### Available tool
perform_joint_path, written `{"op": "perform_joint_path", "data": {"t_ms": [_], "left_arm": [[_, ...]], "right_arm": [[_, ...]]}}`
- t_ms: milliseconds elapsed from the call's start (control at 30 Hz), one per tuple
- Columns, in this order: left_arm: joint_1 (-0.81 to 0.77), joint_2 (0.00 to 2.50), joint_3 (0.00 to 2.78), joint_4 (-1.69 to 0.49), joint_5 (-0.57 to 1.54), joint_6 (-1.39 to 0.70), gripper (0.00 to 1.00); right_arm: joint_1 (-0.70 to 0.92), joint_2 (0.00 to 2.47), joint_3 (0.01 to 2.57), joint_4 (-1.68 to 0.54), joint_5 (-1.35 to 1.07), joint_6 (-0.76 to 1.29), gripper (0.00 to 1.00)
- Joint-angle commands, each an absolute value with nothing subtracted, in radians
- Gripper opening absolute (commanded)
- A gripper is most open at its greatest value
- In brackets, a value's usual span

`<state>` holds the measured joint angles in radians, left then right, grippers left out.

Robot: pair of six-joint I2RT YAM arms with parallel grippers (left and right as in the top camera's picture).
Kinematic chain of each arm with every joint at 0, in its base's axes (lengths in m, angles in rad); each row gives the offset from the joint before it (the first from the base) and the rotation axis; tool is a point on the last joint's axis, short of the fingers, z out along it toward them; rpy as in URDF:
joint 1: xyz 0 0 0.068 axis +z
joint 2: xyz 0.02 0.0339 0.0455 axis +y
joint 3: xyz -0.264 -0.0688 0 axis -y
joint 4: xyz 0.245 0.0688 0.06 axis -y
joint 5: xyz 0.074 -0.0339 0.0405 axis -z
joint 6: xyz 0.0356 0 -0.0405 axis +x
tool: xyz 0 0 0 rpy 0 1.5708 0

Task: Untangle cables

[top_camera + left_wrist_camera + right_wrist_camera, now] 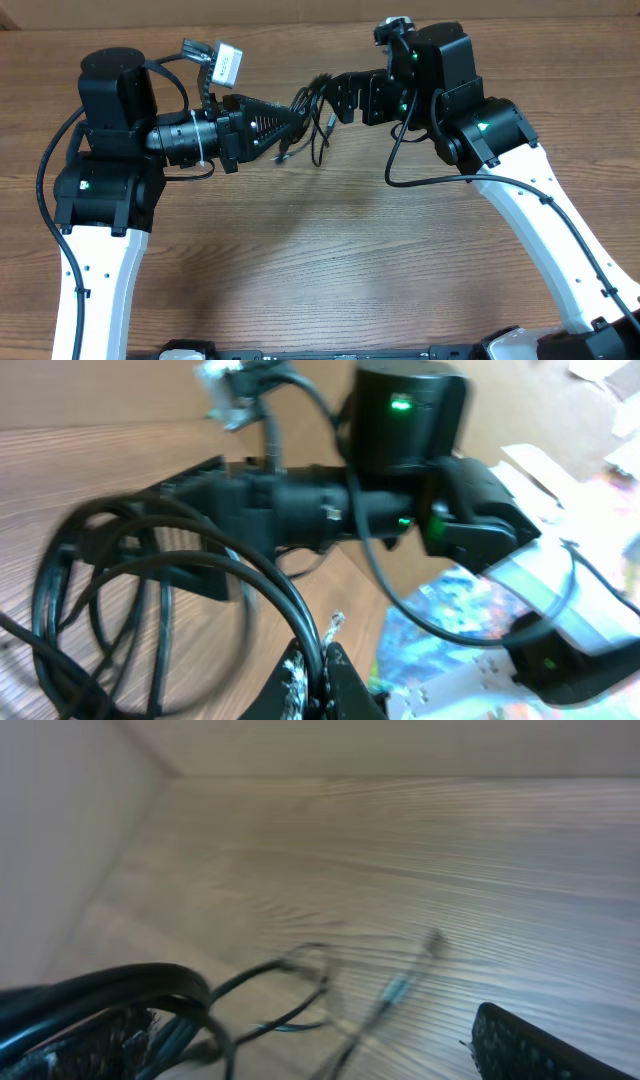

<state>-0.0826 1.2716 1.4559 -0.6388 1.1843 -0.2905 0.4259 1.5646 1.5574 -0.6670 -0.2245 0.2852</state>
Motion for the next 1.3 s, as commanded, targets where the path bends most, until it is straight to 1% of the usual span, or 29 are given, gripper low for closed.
{"op": "perform_joint_path", "data": {"t_ms": [0, 367, 600, 700, 1000, 1100, 1267], "left_arm": [[-0.079, 1.251, 1.486, -0.611, 1.351, -0.308, 0.04], [-0.078, 1.246, 1.486, -0.601, 1.359, -0.314, 0.04], [-0.077, 1.246, 1.486, -0.594, 1.287, -0.311, 0.04], [-0.077, 1.246, 1.486, -0.593, 1.279, -0.309, 0.04], [-0.077, 1.246, 1.486, -0.594, 1.284, -0.155, 0.04], [-0.077, 1.246, 1.486, -0.594, 1.284, -0.152, 0.04], [-0.077, 1.246, 1.486, -0.586, 1.312, -0.145, 0.04]], "right_arm": [[0.404, 1.581, 1.555, -0.671, -0.061, 0.341, 1.00], [0.300, 1.637, 1.555, -0.769, -0.075, 0.340, 1.00], [0.279, 1.643, 1.555, -0.825, -0.299, 0.149, 1.00], [0.278, 1.643, 1.555, -0.849, -0.408, 0.046, 1.00], [0.263, 1.642, 1.555, -0.873, -0.942, -0.407, 1.00], [0.252, 1.642, 1.555, -0.908, -1.073, -0.566, 1.00], [0.251, 1.642, 1.555, -0.999, -1.191, -0.801, 1.00]]}}
